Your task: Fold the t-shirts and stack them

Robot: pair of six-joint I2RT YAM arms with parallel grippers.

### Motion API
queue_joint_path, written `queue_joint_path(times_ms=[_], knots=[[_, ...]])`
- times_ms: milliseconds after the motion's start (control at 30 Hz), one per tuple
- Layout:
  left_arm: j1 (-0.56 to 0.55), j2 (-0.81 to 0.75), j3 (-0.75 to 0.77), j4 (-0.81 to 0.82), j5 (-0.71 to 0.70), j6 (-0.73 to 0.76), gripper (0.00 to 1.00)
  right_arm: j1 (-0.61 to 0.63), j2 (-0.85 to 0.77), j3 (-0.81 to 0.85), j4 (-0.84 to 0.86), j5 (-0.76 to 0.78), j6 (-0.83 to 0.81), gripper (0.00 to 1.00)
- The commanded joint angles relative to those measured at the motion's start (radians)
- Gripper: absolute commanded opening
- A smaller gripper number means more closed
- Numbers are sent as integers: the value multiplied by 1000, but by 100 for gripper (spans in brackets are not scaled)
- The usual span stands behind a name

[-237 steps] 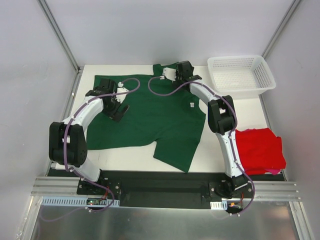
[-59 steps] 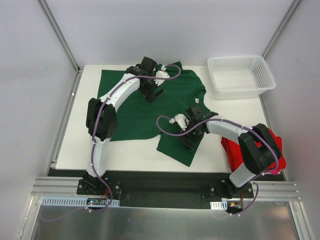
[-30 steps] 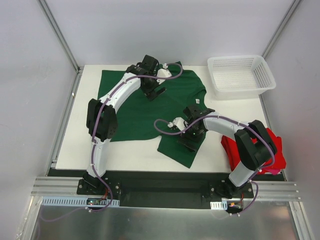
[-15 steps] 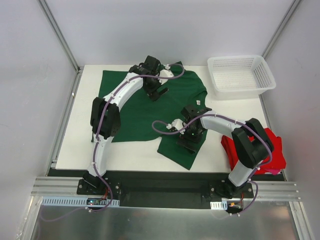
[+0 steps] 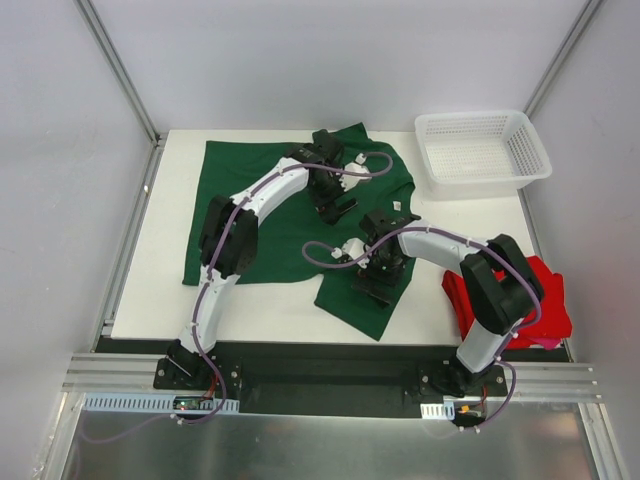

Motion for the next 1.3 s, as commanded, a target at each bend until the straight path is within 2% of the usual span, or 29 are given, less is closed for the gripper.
queue_joint_path(times_ms=[0,100,233,567,1033,1267], knots=[[8,-6,-1,-11,51,23,99,12,38,0,-79,-49,22,96],[8,2,-3,-10,52,30,99,17,40,10,-87,-55,24,96],[8,62,27,-8,-60,35,99,20,40,23,-99,-66,25,96],[10,113,17,-5,-186,99,99,29,46,49,-119,-77,30,96],[16,67,10,0,-180,98,99,51,32,74,-136,-40,-5,96],[14,56,-24,-2,-176,87,99,89,-8,166,-209,-142,25,96]])
